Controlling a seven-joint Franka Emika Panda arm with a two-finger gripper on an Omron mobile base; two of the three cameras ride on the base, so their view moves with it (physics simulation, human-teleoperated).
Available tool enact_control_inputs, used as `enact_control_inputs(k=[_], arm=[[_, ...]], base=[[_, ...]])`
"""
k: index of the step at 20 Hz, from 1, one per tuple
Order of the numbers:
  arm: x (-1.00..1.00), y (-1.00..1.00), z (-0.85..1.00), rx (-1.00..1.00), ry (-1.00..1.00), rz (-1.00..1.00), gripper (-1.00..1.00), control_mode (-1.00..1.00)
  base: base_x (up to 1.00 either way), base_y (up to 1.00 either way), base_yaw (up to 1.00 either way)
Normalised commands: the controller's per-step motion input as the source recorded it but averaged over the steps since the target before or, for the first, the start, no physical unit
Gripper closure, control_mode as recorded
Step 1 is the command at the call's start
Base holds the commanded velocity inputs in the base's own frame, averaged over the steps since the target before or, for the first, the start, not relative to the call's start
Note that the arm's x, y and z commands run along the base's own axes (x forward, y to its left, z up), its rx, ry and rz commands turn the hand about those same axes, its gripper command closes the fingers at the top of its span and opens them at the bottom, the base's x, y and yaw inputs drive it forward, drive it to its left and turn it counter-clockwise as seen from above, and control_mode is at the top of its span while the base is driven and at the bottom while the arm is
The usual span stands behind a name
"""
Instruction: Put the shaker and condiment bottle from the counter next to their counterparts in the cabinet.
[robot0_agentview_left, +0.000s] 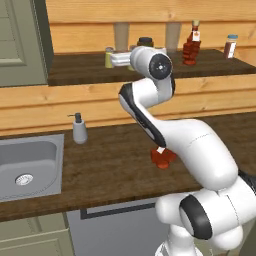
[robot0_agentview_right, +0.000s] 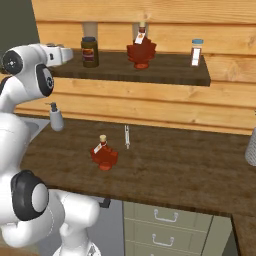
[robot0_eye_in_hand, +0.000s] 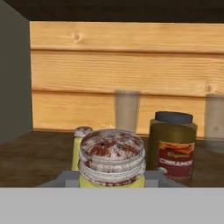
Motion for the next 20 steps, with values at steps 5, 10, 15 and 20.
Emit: enact_control_inputs(k=[5, 10, 15, 20], arm=[[0.41, 0.0, 0.0, 0.0, 0.0, -0.01, 1.0, -1.0], [0.31, 0.0, -0.21, 0.0, 0.04, -0.01, 1.0, -1.0], [0.23, 0.0, -0.16, 0.0, 0.05, 0.0, 1.0, -1.0], [0.48, 0.0, 0.0, 0.0, 0.0, 0.0, 1.0, -1.0]], base=[[0.0, 0.0, 0.0], [0.0, 0.0, 0.0], [0.0, 0.0, 0.0], [0.0, 0.0, 0.0]])
